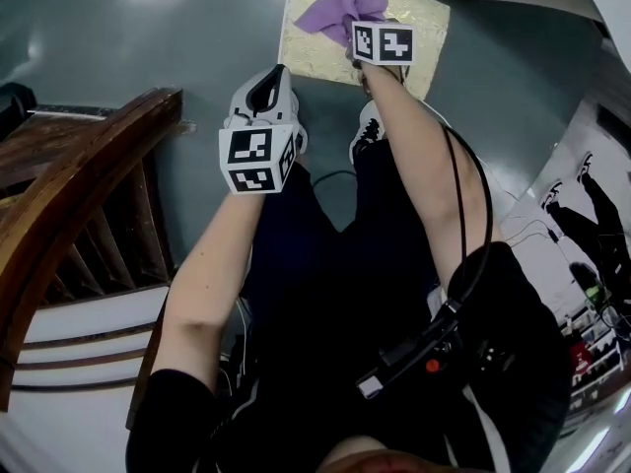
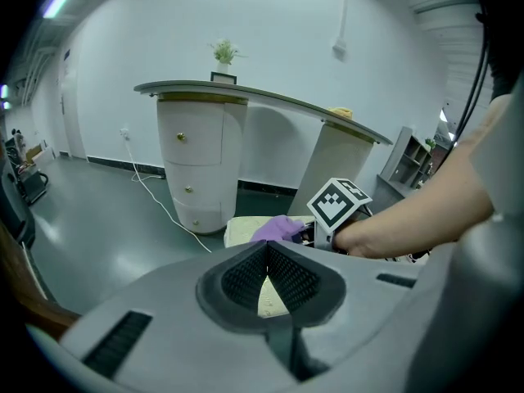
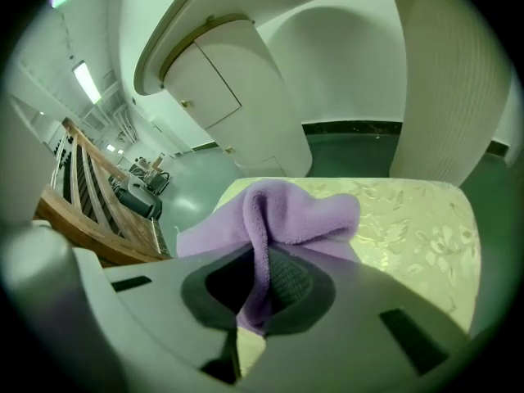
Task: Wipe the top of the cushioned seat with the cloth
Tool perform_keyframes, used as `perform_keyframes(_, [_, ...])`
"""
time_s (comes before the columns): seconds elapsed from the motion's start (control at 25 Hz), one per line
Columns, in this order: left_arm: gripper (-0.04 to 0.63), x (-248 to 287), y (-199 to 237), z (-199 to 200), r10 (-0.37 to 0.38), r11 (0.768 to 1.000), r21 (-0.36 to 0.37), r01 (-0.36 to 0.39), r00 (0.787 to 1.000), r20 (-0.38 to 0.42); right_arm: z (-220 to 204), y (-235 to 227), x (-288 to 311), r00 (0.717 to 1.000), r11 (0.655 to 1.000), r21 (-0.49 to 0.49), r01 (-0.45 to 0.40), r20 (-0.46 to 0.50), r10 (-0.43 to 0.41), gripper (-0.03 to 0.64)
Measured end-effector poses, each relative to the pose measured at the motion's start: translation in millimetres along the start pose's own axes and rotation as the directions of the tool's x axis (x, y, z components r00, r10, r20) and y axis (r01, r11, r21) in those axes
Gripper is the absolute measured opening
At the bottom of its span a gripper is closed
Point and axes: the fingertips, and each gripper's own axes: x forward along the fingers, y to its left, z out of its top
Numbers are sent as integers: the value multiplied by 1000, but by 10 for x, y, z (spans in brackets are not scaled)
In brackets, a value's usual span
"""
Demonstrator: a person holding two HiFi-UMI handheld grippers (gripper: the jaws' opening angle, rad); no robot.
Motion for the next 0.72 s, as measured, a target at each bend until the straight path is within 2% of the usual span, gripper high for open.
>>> perform_keyframes(0.12, [5,54,-219,90,-34,999,3,34,999,15,-35,-226,-155,1000,1000,24,12,22,-12,21])
perform_keyframes(0.32, [5,113,-510,105,-46,999,6,46,999,12,-173,-671,-443,998,998,53,36,44,-38,21])
perform_keyframes(0.48, [5,117,-609,138,-21,1000,24,21,1000,16,-295,-963,-623,998,994,91,52,29,-55,21])
perform_keyframes(0.72, [5,133,-739,238,3,998,60,-5,1000,31,-417,-1360,-883,995,992,80,95,2,-95,21])
